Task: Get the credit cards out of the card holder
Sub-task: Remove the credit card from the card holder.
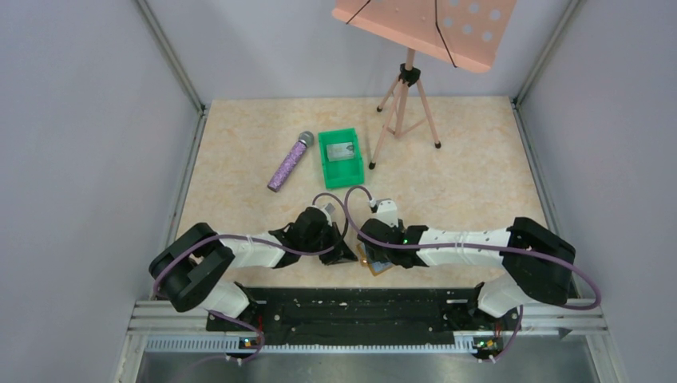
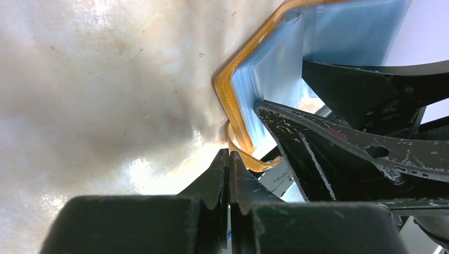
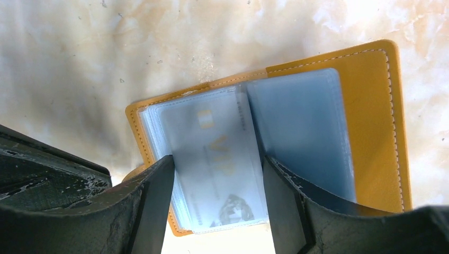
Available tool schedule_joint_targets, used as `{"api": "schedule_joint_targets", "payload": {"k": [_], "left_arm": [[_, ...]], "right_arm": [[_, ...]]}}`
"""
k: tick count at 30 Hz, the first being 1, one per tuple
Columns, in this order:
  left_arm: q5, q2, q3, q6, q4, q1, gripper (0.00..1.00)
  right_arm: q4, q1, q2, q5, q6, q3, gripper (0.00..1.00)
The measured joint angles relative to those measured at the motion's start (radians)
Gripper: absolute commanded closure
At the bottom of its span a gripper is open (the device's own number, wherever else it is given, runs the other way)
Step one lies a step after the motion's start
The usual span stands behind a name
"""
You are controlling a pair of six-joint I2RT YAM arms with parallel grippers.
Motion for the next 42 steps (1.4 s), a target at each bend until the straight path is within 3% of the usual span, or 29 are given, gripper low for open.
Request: {"api": "schedule_joint_targets", "payload": {"k": [3,9,17,25,34,42], "left_arm": [[-0.005,-0.001,0.000,0.001,-0.013,0.000,1.00],[-0.031,-0.036,-0.001,0.035,-0.049,-0.002,0.69],[-0.090,-0.160,-0.016,0.060,-0.084,-0.011,0.60],[-0.116,-0.198,-0.018,0.084,-0.127,-0.011,0.58],[-0.165,-0.225,-0.008,0.106,-0.211,-0.011,0.64],[-0.173,-0.187,0.060,0.122,-0.239,-0.011,0.69]], "right_arm": [[-0.008,0.000,0.000,0.006,0.000,0.000,0.42],[-0.008,0.000,-0.002,0.005,0.003,0.000,0.43],[0.003,0.000,-0.041,-0.029,0.035,0.000,0.44],[0.093,-0.045,-0.116,-0.126,0.078,-0.038,0.47],[0.222,-0.127,-0.210,-0.260,0.132,-0.187,0.48],[0.292,-0.132,-0.259,-0.315,0.156,-0.217,0.48]]}}
